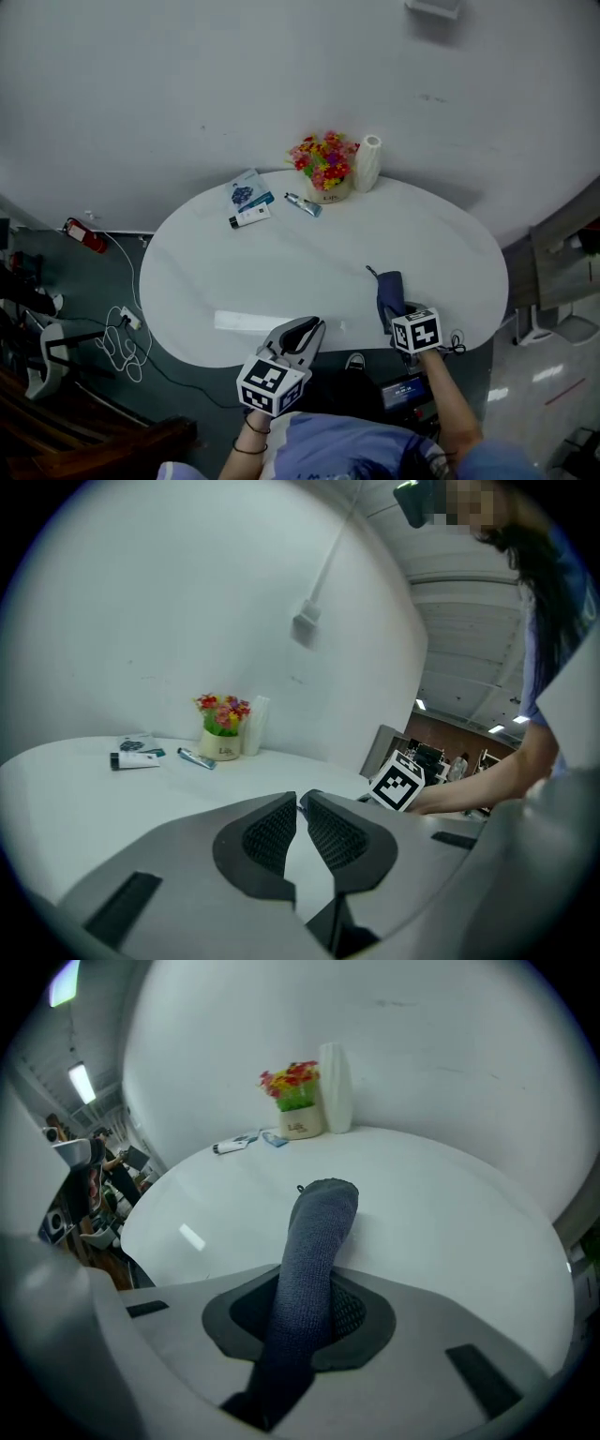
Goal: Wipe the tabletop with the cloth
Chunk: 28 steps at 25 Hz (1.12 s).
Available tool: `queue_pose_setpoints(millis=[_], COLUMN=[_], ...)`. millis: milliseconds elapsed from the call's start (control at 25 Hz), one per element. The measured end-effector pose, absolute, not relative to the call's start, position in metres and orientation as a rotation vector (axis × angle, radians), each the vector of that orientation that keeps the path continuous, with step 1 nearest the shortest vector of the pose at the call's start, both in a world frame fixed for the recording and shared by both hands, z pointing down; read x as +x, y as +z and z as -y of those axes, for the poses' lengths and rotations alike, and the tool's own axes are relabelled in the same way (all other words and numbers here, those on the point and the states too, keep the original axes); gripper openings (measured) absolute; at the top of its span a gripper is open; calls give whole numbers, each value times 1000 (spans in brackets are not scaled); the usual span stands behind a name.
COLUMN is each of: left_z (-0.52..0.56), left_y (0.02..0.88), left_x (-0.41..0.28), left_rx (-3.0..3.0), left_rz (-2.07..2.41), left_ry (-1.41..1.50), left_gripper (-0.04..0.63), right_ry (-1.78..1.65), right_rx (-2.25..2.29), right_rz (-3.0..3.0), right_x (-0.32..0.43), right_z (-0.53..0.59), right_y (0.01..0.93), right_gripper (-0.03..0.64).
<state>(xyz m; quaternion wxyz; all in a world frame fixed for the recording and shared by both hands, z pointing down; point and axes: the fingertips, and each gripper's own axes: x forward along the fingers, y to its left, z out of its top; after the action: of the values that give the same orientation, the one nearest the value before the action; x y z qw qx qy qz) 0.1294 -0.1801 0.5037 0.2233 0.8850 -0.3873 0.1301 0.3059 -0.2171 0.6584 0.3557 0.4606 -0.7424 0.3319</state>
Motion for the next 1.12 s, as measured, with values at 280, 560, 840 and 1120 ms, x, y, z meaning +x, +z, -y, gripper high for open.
queue_pose_setpoints(millis=[280,560,840,1120], left_z=[182,176,166,154], left_y=[506,500,502,505], left_x=[224,262,261,260], left_rx=[2515,2552,2528,2528], left_rz=[941,926,958,947], left_ry=[418,479,547,565], left_gripper=[31,31,31,31], right_ry=[943,1147,1211,1198], right_rx=[1466,1748,1903,1928], right_rz=[1753,1592,1504,1522], right_x=[475,604,668,661], right_z=[204,152,123,128], right_y=[654,665,667,660], right_gripper=[77,78,78,77])
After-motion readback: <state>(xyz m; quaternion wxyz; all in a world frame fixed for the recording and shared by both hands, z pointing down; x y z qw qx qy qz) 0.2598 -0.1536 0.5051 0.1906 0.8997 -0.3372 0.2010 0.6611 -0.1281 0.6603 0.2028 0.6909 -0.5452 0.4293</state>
